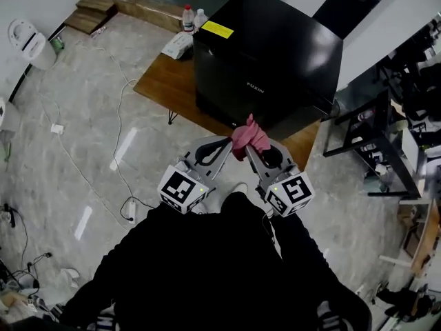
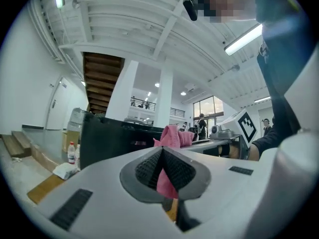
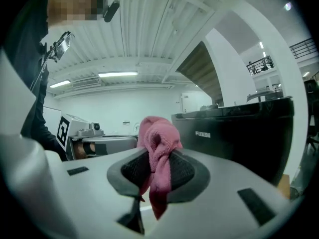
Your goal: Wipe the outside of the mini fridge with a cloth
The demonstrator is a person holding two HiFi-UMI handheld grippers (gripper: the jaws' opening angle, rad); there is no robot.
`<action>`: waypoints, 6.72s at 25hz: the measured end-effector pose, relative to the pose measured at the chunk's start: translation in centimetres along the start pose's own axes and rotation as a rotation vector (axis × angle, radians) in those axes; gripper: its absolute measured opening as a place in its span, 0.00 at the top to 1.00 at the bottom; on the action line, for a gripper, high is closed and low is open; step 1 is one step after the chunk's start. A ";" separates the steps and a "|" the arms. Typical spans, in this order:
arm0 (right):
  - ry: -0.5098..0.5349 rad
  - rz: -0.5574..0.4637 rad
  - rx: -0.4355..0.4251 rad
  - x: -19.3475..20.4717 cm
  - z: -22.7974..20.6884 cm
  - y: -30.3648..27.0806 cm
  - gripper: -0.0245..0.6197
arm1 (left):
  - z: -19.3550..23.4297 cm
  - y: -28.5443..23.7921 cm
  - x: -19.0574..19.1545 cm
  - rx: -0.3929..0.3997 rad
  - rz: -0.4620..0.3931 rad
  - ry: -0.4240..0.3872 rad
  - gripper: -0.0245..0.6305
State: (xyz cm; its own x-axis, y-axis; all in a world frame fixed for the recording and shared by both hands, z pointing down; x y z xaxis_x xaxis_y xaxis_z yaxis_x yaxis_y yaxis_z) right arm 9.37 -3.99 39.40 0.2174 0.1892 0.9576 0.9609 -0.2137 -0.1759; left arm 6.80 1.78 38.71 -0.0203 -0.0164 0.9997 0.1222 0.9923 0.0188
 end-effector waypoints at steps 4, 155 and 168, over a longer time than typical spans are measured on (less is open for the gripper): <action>0.044 -0.012 -0.034 -0.9 3.6 -5.1 0.82 | 5.4 4.2 -0.6 -0.080 -0.005 -0.003 0.95; -1.127 -1.467 0.671 -12.1 -29.0 -49.0 0.83 | 57.9 -27.7 2.1 0.722 -0.023 -0.146 0.95; -1.238 -1.472 0.754 -4.2 -31.7 -49.8 0.83 | 57.9 -28.5 10.4 0.727 0.114 -0.168 0.95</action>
State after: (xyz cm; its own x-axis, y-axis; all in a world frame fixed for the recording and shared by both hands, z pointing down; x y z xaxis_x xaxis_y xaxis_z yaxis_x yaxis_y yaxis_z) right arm -44.84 -24.57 51.36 -0.9483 0.2883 -0.1325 0.2820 0.9572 0.0650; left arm -54.37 -19.60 47.52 -0.2049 0.0523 0.9774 -0.5522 0.8183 -0.1596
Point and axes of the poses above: the fingertips, and each gripper's own axes: y backward along the fingers, z to its left, x out of its underside, the point moved 1 cm from there along y, backward along the fingers, and after that the axes turned 8 degrees about -y, right-handed, at the moved point
